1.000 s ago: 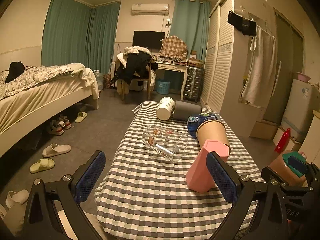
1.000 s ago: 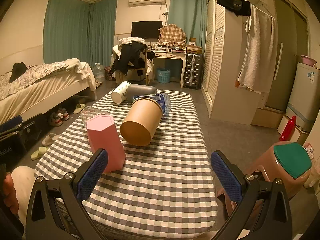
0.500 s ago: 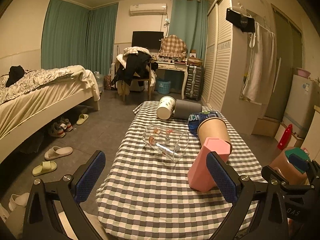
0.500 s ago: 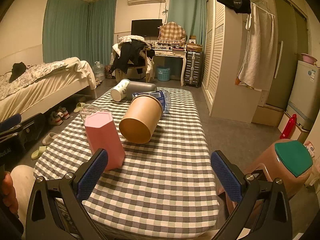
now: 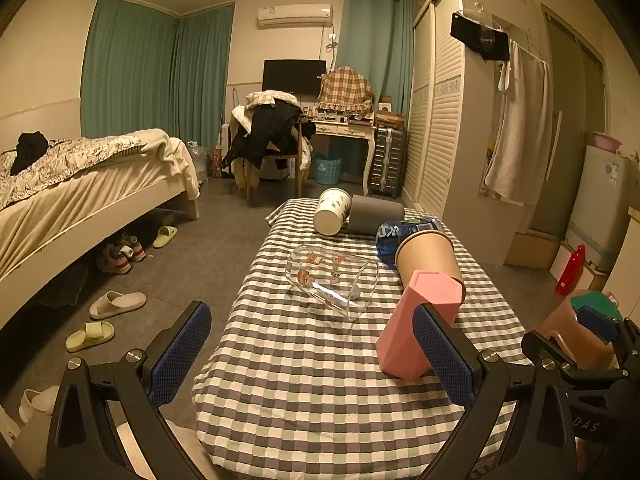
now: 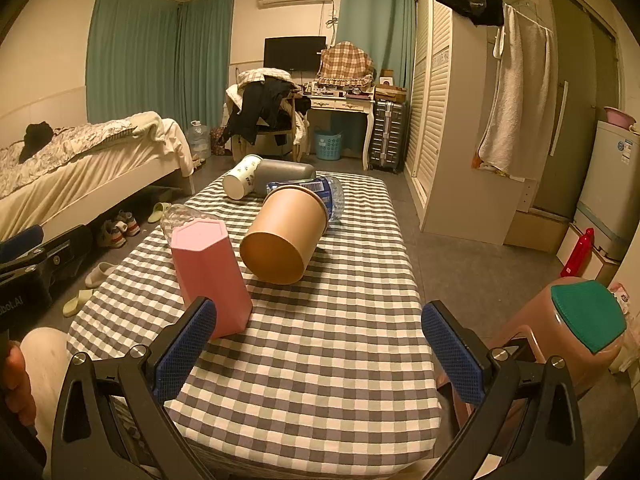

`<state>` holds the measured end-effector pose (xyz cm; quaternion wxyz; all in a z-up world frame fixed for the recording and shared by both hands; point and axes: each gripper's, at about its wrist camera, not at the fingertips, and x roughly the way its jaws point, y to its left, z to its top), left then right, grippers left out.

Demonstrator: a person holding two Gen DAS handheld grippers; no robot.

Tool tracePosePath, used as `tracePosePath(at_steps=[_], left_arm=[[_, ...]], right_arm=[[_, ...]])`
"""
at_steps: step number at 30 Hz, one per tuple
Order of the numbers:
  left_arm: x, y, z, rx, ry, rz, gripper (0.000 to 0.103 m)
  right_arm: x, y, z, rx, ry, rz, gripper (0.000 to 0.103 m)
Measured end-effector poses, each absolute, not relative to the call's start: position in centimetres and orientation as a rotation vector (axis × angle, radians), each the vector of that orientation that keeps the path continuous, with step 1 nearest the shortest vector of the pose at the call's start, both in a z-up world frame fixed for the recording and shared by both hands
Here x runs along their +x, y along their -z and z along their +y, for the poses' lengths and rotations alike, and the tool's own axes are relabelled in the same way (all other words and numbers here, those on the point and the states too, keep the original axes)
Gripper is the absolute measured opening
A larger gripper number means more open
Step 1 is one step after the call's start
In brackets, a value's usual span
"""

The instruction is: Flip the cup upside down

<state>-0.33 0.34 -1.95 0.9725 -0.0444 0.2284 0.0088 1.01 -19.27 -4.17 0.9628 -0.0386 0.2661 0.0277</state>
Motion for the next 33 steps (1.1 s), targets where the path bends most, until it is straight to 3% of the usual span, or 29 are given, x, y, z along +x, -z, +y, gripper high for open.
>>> tracePosePath(at_steps=[33], left_arm=[[-0.66, 2.65, 0.70, -0.083, -0.005, 0.477, 0.103]], right_arm=[[1.04, 4.55, -19.23, -0.076, -0.057, 0.546, 0.103]])
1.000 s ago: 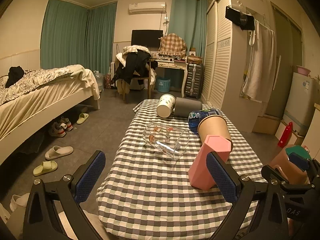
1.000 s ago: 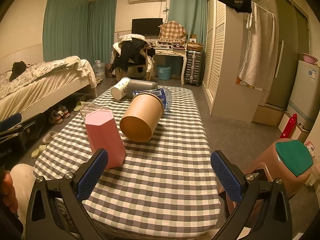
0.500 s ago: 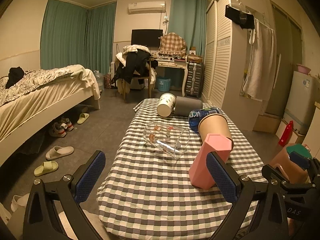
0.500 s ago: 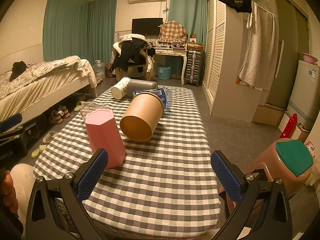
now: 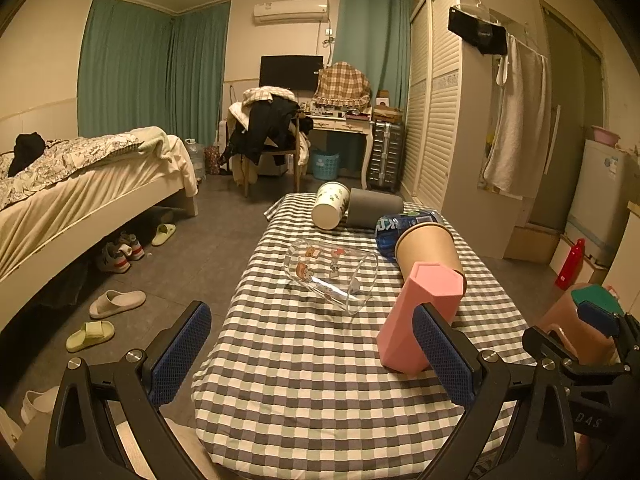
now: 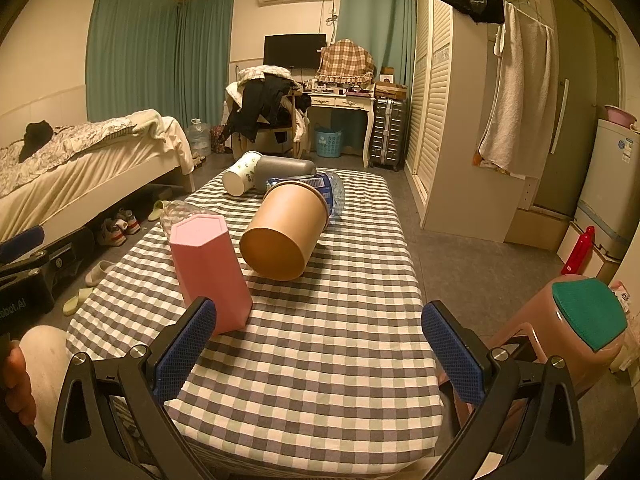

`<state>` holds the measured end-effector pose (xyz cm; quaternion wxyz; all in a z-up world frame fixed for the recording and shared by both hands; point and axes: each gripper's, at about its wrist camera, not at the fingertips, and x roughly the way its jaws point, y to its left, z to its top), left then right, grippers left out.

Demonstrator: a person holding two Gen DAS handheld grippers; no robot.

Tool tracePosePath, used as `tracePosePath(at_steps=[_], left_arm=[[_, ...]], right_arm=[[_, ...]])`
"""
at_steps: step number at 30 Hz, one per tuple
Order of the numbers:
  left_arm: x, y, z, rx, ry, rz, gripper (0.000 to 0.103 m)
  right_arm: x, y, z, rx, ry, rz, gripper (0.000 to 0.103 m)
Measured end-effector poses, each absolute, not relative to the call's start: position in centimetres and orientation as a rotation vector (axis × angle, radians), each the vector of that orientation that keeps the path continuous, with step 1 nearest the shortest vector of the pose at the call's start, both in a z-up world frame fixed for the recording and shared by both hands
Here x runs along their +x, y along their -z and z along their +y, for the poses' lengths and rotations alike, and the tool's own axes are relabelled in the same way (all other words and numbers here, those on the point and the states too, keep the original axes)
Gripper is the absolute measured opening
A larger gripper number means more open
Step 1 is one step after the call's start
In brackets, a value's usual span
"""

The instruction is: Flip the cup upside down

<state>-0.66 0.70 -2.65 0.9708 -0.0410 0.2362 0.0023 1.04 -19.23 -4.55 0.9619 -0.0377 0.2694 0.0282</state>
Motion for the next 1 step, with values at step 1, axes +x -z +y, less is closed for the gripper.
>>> tracePosePath(at_steps=[1], left_arm=[[-0.79, 2.72, 0.89, -0.081, -0.005, 0.478, 0.103]], right_arm=[[1.04, 4.56, -19.23, -0.077, -0.057, 0.546, 0.103]])
